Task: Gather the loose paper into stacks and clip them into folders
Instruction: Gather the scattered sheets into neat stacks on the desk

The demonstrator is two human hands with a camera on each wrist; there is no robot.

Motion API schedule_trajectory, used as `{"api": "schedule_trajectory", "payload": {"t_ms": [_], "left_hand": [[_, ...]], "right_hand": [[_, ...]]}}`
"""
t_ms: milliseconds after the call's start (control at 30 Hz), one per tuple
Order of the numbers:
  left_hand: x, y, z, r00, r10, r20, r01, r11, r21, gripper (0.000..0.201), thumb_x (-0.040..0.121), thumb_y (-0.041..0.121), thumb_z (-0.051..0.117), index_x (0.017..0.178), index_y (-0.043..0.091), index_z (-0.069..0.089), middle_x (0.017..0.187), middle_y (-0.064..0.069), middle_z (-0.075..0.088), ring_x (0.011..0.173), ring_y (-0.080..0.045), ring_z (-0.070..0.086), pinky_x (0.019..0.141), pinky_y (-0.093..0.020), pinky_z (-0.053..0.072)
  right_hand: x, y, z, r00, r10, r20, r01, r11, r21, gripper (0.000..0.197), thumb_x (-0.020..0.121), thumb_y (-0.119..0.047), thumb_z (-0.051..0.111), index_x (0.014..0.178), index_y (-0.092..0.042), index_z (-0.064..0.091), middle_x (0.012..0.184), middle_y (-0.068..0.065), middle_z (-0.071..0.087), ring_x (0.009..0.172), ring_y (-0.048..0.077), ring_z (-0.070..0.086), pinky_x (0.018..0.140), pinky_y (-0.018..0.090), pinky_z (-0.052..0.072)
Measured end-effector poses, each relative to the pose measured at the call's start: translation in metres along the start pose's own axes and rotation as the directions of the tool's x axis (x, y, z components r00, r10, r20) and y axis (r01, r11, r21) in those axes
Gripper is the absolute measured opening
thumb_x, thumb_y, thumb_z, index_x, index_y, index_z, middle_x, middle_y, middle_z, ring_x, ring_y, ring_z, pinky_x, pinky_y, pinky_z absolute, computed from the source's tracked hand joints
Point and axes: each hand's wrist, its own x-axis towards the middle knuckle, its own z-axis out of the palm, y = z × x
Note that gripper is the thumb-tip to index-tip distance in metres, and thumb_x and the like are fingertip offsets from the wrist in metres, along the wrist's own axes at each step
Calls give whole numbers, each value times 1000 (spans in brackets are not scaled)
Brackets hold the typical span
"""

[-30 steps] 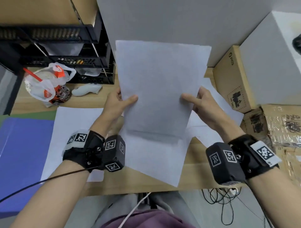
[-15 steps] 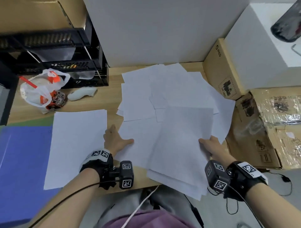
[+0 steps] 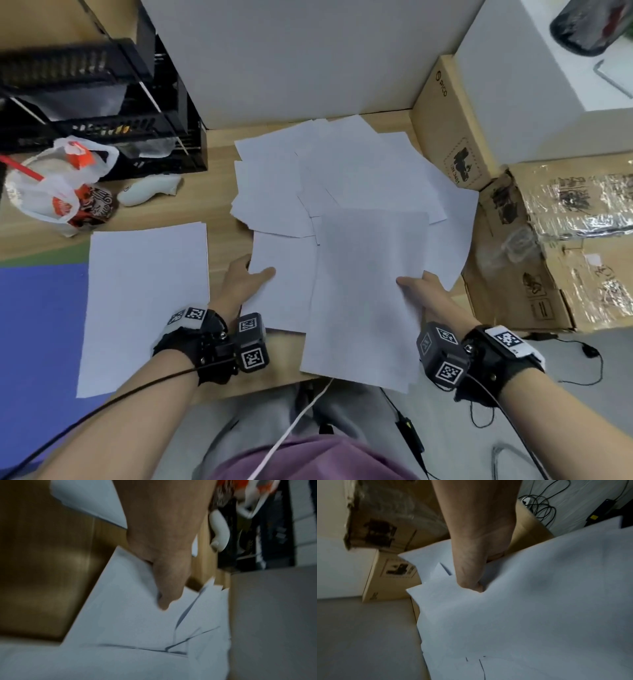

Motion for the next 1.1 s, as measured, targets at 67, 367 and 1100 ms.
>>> {"api": "schedule_trajectory", "payload": {"t_ms": [67,367,1100], "left_hand": [[-15,17,-18,991,104,89,-106,994,22,32,89,20,68,120,16,61,110,5,65,92,-10,62,71,-17,47],[-62,92,-117,917,345,197,-398,814,424,8,87,33,67,94,30,70,94,16,72,86,0,64,74,-23,48],[-78,84,-149,932,261,253,-48,779,-626,68,89,72,25,116,29,71,123,-4,68,108,-26,64,91,-45,45]], "right_hand": [[4,-11,11,999,-18,38,17,1000,18,25,87,-8,63,110,3,59,87,11,66,77,27,63,69,30,48],[-18,-88,54,923,-274,269,321,935,-149,12,88,-7,51,81,-7,60,71,7,61,60,21,58,58,28,45],[-43,-124,97,835,-467,290,419,882,214,32,87,-19,70,117,-9,62,105,8,74,86,18,73,74,32,59]]}}
